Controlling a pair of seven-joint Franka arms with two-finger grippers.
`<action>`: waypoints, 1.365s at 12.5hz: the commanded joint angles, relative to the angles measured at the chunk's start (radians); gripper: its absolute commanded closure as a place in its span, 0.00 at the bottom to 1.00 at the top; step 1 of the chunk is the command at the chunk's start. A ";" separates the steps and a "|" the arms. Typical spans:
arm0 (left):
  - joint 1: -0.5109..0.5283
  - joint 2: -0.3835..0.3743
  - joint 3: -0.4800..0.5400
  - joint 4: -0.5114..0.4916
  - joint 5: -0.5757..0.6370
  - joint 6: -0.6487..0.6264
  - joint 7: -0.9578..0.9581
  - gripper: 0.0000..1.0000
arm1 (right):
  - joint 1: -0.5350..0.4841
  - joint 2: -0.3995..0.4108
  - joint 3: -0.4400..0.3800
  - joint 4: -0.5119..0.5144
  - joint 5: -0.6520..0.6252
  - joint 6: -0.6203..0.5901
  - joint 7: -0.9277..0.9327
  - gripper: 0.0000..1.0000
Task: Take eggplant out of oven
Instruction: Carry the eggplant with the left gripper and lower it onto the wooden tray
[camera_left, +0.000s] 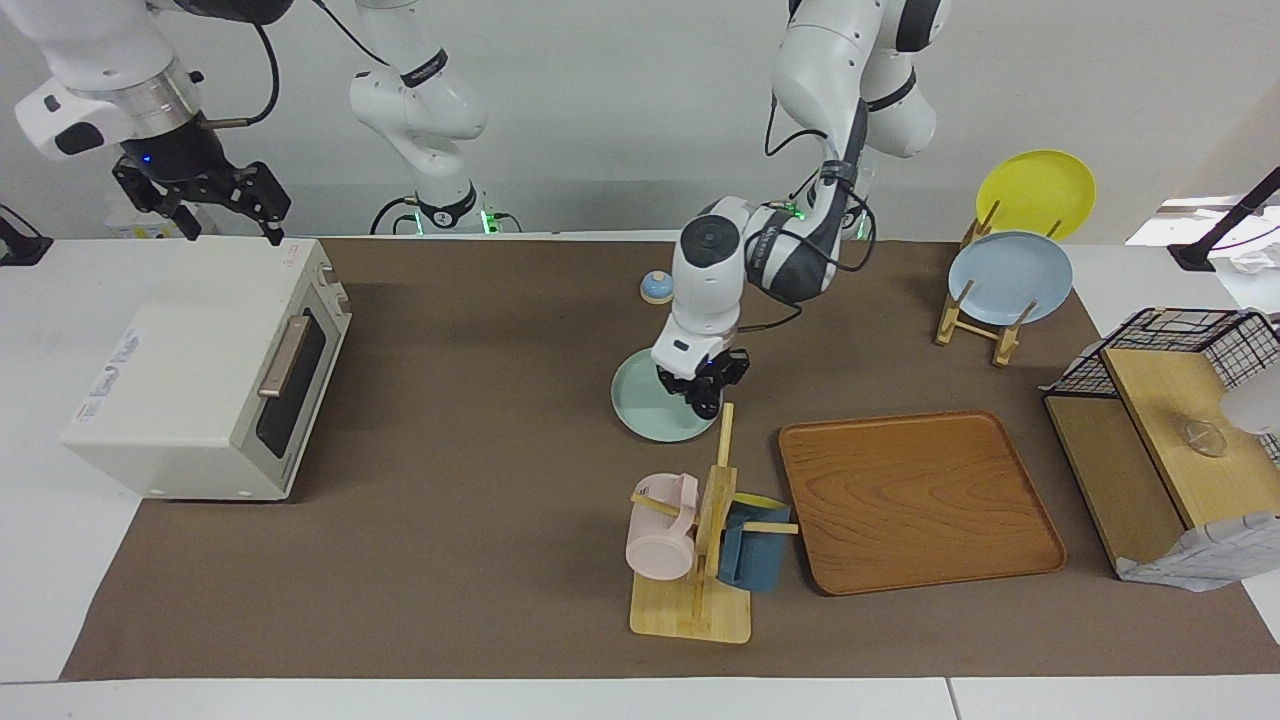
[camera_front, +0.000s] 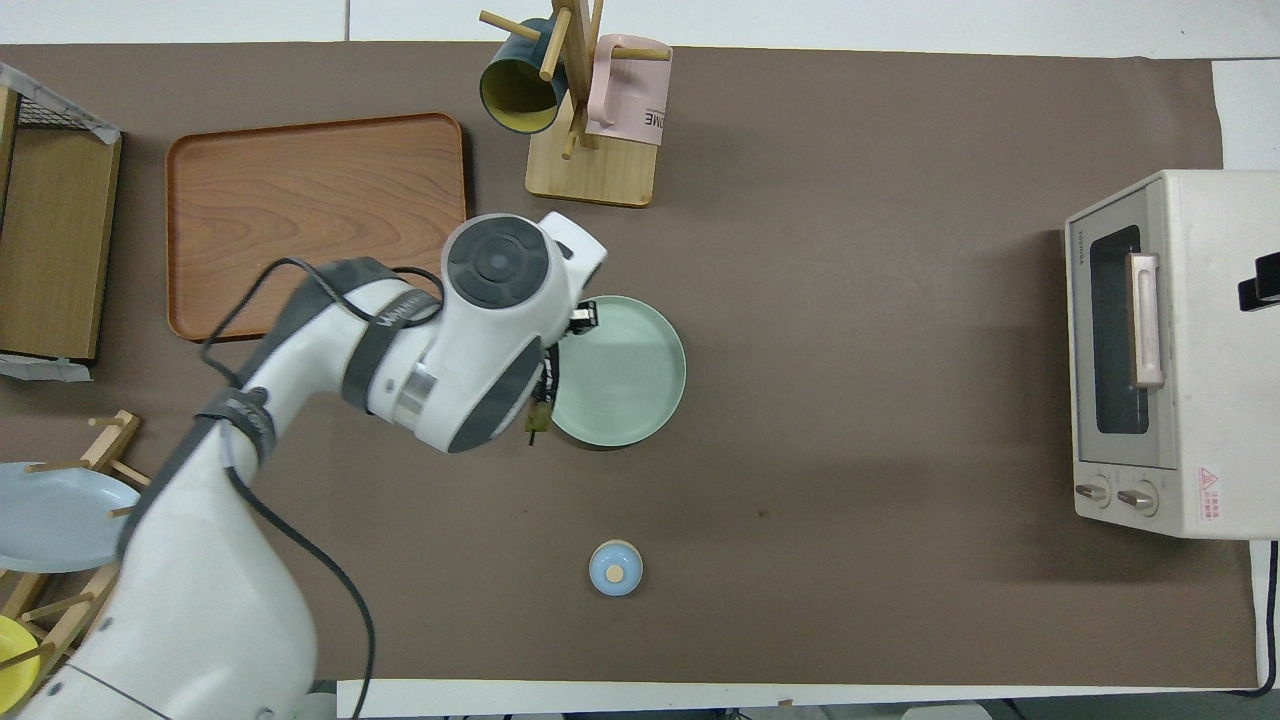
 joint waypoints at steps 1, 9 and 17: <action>0.142 -0.021 -0.004 -0.083 0.002 0.083 0.171 1.00 | 0.014 0.027 -0.010 0.032 0.013 -0.030 -0.005 0.00; 0.445 0.166 -0.007 0.110 0.001 0.289 0.548 0.52 | 0.172 0.006 -0.146 0.003 0.014 -0.029 -0.002 0.00; 0.443 -0.181 -0.005 0.164 0.004 -0.402 0.519 0.00 | 0.164 -0.010 -0.146 -0.035 0.014 -0.023 -0.009 0.00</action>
